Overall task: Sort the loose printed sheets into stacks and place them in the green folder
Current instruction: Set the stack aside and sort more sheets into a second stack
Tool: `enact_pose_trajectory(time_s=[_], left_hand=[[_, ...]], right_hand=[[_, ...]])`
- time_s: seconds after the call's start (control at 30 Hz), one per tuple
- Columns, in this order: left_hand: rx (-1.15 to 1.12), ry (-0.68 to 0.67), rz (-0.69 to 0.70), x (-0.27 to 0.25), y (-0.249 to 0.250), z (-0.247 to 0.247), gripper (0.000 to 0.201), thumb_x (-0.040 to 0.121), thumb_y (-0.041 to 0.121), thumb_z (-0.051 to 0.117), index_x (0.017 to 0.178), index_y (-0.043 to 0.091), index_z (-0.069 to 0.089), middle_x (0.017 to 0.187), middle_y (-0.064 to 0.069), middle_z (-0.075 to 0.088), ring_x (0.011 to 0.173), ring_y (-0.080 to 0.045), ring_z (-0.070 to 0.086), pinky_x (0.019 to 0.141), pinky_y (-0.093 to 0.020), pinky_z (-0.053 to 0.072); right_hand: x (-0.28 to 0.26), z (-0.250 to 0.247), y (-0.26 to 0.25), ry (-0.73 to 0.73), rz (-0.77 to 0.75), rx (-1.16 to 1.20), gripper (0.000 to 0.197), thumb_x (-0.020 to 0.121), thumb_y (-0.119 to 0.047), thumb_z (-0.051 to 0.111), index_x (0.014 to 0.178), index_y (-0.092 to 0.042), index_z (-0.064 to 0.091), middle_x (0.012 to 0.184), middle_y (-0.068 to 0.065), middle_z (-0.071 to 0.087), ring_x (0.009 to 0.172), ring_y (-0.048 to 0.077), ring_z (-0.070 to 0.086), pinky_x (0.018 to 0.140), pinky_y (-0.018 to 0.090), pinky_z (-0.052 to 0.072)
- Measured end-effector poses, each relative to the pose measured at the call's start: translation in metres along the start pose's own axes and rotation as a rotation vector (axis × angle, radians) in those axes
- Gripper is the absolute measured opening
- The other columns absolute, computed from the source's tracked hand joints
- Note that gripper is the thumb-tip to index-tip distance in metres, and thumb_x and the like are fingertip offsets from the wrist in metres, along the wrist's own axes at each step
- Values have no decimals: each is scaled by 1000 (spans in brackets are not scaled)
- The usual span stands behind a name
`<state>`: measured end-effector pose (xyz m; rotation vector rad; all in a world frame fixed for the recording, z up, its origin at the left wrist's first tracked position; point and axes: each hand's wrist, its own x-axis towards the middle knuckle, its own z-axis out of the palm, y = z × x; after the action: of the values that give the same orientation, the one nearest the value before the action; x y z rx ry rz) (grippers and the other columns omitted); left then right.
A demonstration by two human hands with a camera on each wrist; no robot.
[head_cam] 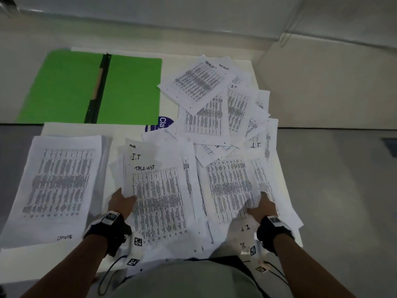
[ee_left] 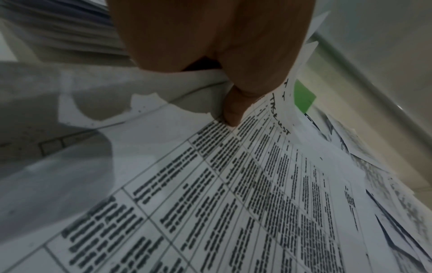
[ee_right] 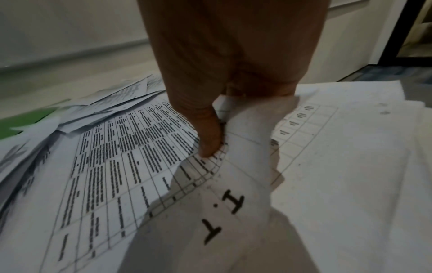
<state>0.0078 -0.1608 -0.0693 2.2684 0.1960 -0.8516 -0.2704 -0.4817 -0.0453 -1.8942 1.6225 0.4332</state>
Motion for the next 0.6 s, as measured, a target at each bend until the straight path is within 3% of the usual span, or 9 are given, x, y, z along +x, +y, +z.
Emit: enact_pose_trajectory(time_s=[0.1, 0.2, 0.27, 0.4, 0.5, 0.57, 0.6], left_hand=[[13, 10, 17, -7, 1, 5, 41, 85, 11, 65, 123, -2, 56, 117, -23, 64, 106, -39, 61, 95, -45, 49], [27, 44, 0, -23, -2, 11, 37, 87, 7, 64, 122, -2, 57, 119, -23, 64, 108, -39, 60, 94, -40, 46], [24, 62, -11, -33, -8, 18, 38, 86, 7, 64, 122, -2, 57, 120, -24, 63, 108, -39, 61, 96, -42, 47], [75, 124, -58, -55, -16, 32, 42, 85, 9, 66, 124, -4, 56, 120, -26, 62, 110, -41, 60, 93, -41, 45], [69, 149, -72, -65, -19, 41, 43, 84, 10, 67, 123, -5, 56, 120, -28, 62, 109, -42, 60, 94, -43, 47], [85, 167, -67, -72, -17, 48, 44, 85, 9, 66, 124, -7, 54, 120, -30, 61, 109, -43, 59, 92, -44, 46], [103, 172, -64, -76, -15, 51, 44, 85, 8, 66, 125, -7, 54, 120, -31, 60, 109, -44, 58, 89, -43, 46]], right_hand=[[2, -19, 9, 57, 0, -110, 42, 89, -26, 63, 125, -6, 51, 126, 20, 56, 114, 37, 55, 94, 43, 49], [12, -40, 23, 90, 19, -389, 46, 87, -37, 60, 126, -13, 55, 140, 16, 36, 129, 36, 35, 103, 45, 39], [25, -47, 31, 30, -34, -462, 50, 83, -42, 62, 126, -17, 56, 146, 14, 29, 135, 33, 27, 105, 43, 37], [36, -65, 34, -20, -63, -502, 43, 81, -41, 66, 116, -15, 62, 134, 15, 38, 121, 36, 42, 98, 40, 44], [32, -71, 28, -23, -77, -456, 39, 85, -35, 65, 116, -12, 64, 121, 16, 59, 116, 35, 51, 91, 40, 48], [33, -69, 26, -86, -155, -276, 39, 83, -21, 68, 119, -9, 57, 116, 18, 63, 105, 35, 58, 86, 39, 51], [32, -68, 24, -95, -171, -143, 50, 81, -17, 70, 125, -9, 49, 117, 19, 61, 98, 34, 59, 83, 39, 51]])
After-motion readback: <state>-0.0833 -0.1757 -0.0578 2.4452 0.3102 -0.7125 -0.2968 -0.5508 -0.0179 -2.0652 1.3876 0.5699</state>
